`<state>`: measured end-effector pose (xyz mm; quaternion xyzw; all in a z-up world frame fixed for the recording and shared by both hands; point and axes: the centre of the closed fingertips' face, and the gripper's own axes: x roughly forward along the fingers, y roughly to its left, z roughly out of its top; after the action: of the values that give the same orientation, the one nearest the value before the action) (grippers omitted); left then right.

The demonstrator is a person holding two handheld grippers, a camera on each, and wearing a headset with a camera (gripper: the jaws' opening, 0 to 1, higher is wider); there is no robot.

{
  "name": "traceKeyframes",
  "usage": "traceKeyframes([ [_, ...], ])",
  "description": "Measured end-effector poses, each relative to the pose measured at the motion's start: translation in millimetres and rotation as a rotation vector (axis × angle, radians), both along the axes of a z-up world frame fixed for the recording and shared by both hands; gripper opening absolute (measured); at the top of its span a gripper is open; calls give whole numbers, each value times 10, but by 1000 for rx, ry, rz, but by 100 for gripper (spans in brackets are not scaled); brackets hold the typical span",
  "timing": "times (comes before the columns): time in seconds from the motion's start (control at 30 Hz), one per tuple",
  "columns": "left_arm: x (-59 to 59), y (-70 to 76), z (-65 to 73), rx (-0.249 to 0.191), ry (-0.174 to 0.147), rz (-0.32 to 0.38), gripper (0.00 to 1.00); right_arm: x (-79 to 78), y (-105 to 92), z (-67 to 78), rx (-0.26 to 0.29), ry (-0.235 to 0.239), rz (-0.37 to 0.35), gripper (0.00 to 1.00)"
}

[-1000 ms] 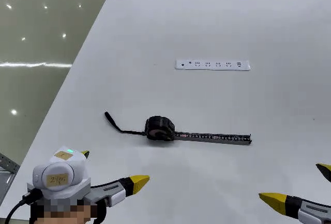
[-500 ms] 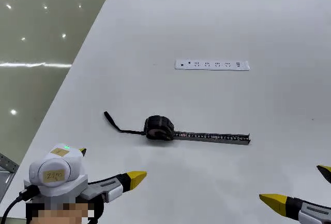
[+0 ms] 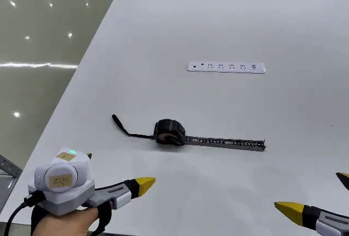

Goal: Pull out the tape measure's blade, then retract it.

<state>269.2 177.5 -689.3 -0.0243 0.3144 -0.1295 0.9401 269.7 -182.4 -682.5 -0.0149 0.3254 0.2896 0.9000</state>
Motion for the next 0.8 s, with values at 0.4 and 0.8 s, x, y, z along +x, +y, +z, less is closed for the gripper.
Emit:
traceKeyframes([
  [0.4,251,-292,41,48,-24,14,97,117,109,-119,-51,-20,83,94],
  [0.8,509,-442,-115,68,-1,73,96,264,173,-274,-85,-10,152,90],
])
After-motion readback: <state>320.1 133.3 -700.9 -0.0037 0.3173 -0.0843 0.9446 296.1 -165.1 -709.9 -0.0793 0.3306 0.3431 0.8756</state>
